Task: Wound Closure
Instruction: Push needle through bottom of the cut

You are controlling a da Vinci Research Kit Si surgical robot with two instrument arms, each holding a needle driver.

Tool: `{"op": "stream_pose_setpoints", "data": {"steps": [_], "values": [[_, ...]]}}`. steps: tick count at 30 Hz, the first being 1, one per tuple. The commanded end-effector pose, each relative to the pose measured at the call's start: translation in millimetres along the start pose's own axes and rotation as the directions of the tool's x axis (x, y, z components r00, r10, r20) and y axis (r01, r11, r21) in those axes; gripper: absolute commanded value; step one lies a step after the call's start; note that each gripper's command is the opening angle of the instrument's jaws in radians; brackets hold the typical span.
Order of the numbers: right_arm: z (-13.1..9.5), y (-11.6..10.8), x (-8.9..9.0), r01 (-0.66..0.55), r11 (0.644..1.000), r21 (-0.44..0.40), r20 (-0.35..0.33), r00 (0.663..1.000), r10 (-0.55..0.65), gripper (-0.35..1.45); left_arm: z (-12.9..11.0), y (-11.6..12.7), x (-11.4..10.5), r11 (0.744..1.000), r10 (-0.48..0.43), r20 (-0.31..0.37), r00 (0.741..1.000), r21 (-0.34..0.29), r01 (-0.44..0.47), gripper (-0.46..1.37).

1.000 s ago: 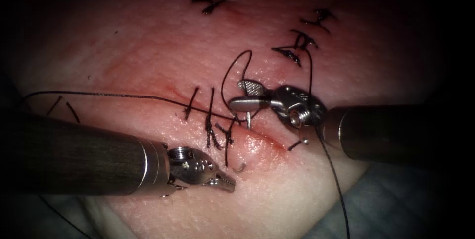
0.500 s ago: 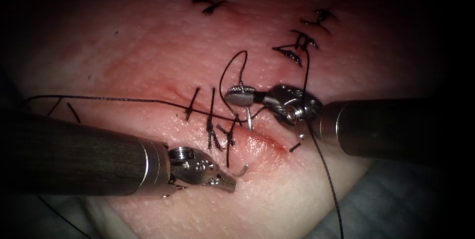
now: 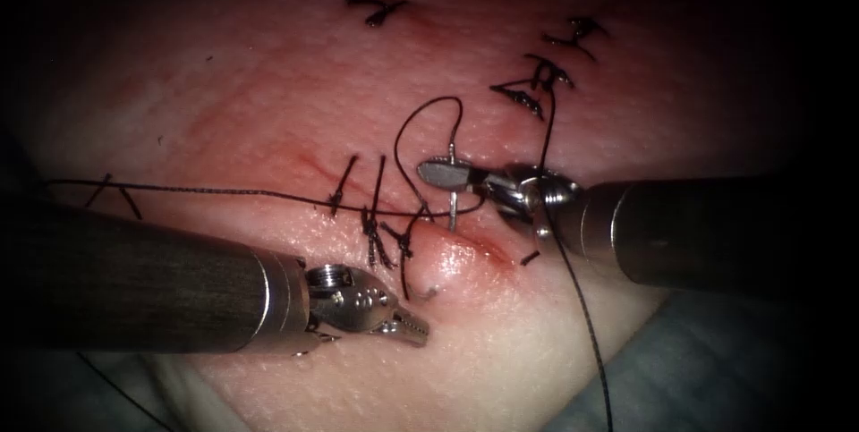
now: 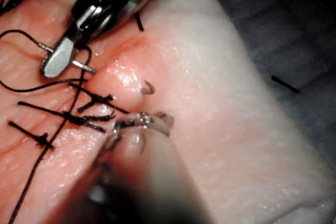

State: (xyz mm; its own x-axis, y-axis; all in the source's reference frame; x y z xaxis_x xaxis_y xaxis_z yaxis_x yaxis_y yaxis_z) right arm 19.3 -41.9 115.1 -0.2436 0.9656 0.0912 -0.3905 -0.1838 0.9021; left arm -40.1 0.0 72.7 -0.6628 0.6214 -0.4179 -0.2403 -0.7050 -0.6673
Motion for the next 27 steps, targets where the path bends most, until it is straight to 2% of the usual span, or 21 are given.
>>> {"op": "stream_pose_setpoints", "data": {"steps": [1, 5, 17, 27], "values": [[-0.3, -0.7, -0.5, -0.030, 1.000, 0.003, 0.012, 0.999, 0.030, -0.35, 0.0, -0.1, 0.0, 1.000, 0.001, 0.000, 1.000, -0.010, -0.001, -0.35], [-0.5, -1.9, -2.1, -0.074, 0.997, 0.032, 0.028, 0.997, 0.073, -0.35, 0.0, -0.3, 0.0, 1.000, 0.001, 0.000, 1.000, -0.011, -0.001, -0.35], [-1.0, -3.5, -5.6, -0.161, 0.986, 0.041, 0.062, 0.985, 0.159, -0.35, -0.1, -0.3, -0.1, 1.000, 0.002, 0.000, 1.000, -0.011, -0.002, -0.31], [-1.1, -4.7, -8.0, -0.162, 0.985, 0.065, 0.100, 0.983, 0.155, -0.35, 0.1, -0.3, 0.1, 1.000, 0.001, -0.003, 1.000, -0.010, -0.001, -0.29]]}}
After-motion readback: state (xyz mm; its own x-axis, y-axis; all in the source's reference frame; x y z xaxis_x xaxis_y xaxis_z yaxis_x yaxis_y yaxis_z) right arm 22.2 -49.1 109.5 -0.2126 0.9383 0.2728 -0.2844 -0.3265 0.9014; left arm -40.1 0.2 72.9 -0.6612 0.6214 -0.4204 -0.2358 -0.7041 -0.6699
